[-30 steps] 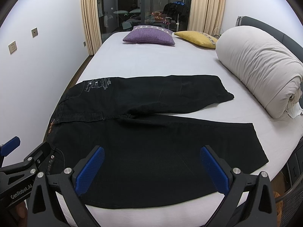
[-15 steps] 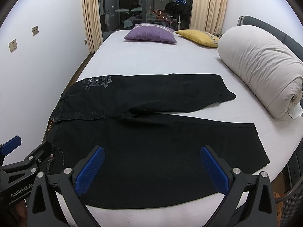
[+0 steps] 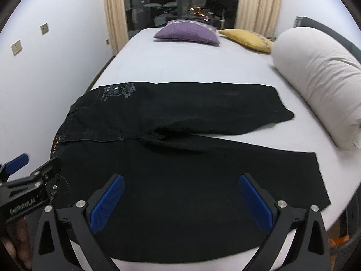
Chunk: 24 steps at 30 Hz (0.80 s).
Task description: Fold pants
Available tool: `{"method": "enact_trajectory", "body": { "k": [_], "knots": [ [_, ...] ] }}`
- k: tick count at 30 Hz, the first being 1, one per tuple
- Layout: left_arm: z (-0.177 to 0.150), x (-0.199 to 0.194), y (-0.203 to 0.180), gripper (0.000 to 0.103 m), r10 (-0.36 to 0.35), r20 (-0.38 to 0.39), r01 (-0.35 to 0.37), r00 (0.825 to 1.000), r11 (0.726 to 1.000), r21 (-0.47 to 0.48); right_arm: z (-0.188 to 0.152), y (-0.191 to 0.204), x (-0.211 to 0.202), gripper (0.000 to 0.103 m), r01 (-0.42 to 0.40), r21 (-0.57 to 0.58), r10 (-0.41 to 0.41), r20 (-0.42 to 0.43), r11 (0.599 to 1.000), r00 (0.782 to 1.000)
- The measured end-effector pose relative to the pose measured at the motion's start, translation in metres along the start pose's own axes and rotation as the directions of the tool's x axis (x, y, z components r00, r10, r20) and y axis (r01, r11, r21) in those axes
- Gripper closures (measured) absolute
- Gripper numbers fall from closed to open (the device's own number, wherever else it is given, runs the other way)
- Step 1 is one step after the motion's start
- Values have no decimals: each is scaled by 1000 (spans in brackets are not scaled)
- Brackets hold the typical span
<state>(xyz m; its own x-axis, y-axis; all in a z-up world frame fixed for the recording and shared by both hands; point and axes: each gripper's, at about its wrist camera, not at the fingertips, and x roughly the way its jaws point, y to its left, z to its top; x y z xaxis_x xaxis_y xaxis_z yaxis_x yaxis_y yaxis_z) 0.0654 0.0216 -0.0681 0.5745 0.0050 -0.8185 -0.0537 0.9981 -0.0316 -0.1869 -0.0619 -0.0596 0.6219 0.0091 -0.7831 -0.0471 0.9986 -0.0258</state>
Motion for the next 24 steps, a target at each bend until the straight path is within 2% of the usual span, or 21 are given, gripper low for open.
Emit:
{"method": "enact_trajectory", "body": {
  "k": [3,5,7,8,9,13,17,19,24],
  "knots": [
    [20,27,8,0,-50,-43,51,998,998,24,12,-8,11,0,-102,-32,102,6,994,995],
    [40,47,14,0,-82,-64,85,995,995,46,23,-11,17,0,-130,-78,133,30,988,991],
    [61,62,16,0,-157,-50,161,986,981,107,38,-19,24,0,-143,-135,152,56,980,987],
    [75,76,15,0,-172,-99,187,980,969,163,45,-24,27,2,-158,-156,169,60,975,984],
    [88,88,15,0,-163,-135,188,977,962,200,54,-26,33,3,-174,-179,189,64,968,980],
    [151,135,32,0,-130,-134,165,982,940,300,79,-37,53,16,-219,-263,246,74,940,967],
    [205,195,53,0,-79,-174,139,981,921,365,101,-46,80,25,-291,-335,317,24,896,948],
    [222,227,60,0,-89,-234,179,968,901,396,108,-47,91,25,-314,-363,338,4,878,941],
    [236,281,62,2,-76,-348,238,934,860,452,122,-45,122,27,-368,-395,384,-40,842,922]
  ]
}}
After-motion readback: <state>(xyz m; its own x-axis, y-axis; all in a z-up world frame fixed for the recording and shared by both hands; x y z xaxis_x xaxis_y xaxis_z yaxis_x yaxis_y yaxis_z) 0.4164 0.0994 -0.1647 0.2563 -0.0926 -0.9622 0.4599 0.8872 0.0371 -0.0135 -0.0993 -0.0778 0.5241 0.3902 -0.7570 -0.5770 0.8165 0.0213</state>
